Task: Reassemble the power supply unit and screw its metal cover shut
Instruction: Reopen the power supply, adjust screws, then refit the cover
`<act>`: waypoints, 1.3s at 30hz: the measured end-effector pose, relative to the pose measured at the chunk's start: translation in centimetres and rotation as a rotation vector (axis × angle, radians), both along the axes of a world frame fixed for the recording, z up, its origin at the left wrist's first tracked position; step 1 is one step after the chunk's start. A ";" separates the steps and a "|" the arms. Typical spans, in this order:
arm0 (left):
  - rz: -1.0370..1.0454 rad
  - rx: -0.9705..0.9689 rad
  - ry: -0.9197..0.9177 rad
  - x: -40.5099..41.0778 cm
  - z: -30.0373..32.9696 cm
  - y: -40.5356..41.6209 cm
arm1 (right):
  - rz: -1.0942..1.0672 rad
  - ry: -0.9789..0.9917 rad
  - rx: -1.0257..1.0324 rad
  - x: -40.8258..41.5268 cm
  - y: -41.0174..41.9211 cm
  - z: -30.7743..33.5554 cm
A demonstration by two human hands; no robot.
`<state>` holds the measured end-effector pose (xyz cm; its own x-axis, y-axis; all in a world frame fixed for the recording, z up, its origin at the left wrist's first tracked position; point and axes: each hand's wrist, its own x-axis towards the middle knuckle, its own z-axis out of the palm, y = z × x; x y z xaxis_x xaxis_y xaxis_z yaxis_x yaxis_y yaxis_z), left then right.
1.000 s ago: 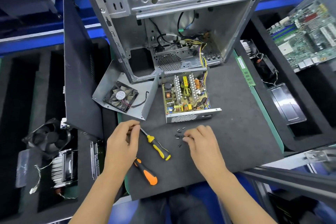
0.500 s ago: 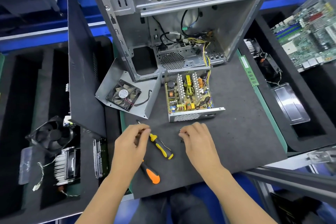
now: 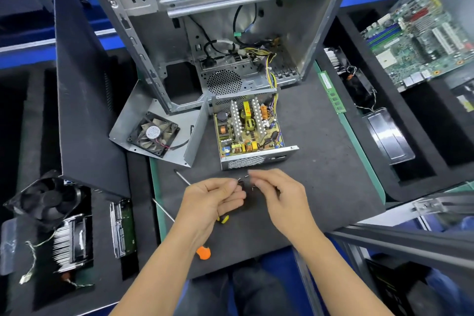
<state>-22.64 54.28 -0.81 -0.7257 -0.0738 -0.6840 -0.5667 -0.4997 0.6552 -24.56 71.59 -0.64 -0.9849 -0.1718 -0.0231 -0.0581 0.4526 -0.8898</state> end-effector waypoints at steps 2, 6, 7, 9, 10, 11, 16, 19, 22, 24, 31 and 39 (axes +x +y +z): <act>0.019 -0.022 0.004 -0.1 -0.1 -0.4 | -0.196 -0.065 0.090 -0.6 2.6 -0.6; 0.021 -0.058 0.001 -0.2 -0.3 -1.2 | -0.122 -0.166 0.364 -0.6 5.8 -1.7; 0.024 -0.065 -0.008 -0.2 -0.3 -1.2 | -0.086 -0.183 0.375 -0.4 5.9 -1.7; 0.032 -0.078 -0.029 -0.2 -0.5 -1.2 | -0.042 -0.196 0.379 -0.2 5.8 -1.8; 0.035 -0.082 -0.035 -0.2 -0.5 -1.2 | -0.027 -0.190 0.387 -0.1 5.5 -1.9; 0.032 -0.081 -0.037 -0.2 -0.5 -1.2 | -0.024 -0.176 0.390 -0.1 5.2 -2.0; 0.031 -0.056 -0.030 -0.2 -0.4 -1.4 | -0.144 0.019 0.346 -0.1 3.3 -2.3; 0.033 -0.065 -0.028 -0.2 -0.5 -1.4 | -0.109 -0.020 0.419 -0.8 2.5 -2.7; 0.041 -0.077 -0.038 -0.1 -0.6 -1.4 | -0.069 -0.063 0.499 -1.3 2.1 -2.8; 0.050 -0.078 -0.040 -0.1 -0.6 -1.3 | -0.063 -0.047 0.530 -1.5 2.0 -2.6; 0.077 0.087 -0.061 -0.7 -0.3 1.2 | -0.011 0.078 0.204 -1.2 0.7 -0.7; 0.154 -0.010 -0.086 -1.2 -0.1 1.4 | 0.003 0.158 0.266 -0.8 0.3 -1.0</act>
